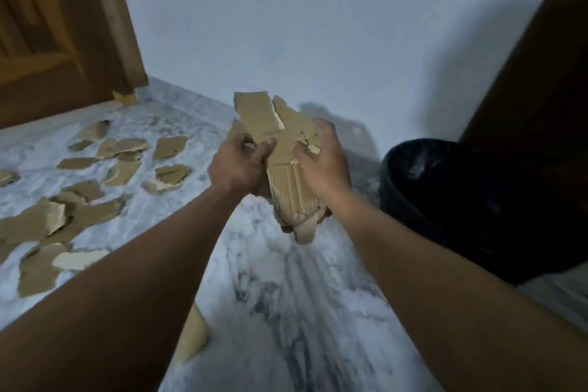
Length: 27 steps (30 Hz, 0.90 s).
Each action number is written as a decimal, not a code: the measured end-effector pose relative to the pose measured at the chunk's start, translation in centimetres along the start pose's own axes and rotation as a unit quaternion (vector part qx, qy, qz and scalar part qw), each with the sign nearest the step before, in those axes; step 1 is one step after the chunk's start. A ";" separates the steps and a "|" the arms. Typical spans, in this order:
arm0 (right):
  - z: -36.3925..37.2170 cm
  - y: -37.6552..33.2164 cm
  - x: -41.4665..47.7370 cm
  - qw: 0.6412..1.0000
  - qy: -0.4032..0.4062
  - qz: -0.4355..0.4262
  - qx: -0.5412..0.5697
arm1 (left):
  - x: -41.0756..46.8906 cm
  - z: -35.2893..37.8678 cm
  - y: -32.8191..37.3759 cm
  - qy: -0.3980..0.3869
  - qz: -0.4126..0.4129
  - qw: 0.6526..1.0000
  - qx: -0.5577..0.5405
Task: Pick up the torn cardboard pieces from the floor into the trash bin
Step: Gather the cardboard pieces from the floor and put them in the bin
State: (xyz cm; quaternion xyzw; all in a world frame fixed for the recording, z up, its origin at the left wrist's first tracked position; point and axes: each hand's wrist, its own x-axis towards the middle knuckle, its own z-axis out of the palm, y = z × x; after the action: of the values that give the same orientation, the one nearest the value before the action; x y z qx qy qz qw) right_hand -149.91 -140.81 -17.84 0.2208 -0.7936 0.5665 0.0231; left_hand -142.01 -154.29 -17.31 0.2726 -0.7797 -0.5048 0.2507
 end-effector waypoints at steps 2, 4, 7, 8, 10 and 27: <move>-4.3 -0.7 0.7 1.000 0.026 0.000 -0.003 | -1.0 2.8 3.7 -0.015 0.015 0.999 -0.049; -8.7 -1.8 1.4 0.999 0.053 -0.010 -0.002 | -1.5 5.8 7.3 -0.033 0.024 0.996 -0.083; -15.2 -3.0 2.7 0.995 0.098 -0.032 -0.013 | -2.0 10.1 12.3 -0.059 0.053 0.990 -0.113; -17.2 -3.1 3.1 0.993 0.113 -0.034 -0.019 | -2.1 11.4 13.9 -0.069 0.066 0.988 -0.119; -20.9 -3.0 3.7 0.989 0.143 -0.033 -0.028 | -2.5 14.0 16.6 -0.097 0.085 0.984 -0.123; -30.4 5.8 0.1 0.962 0.131 0.128 -0.201 | -4.9 22.3 14.5 -0.226 0.084 0.966 0.096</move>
State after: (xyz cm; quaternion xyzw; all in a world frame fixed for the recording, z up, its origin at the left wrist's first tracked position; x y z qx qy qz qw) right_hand -158.70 -111.65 -12.11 0.0317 -0.9026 0.4179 0.0980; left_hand -155.81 -131.53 -12.61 0.1075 -0.8812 -0.4530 0.0821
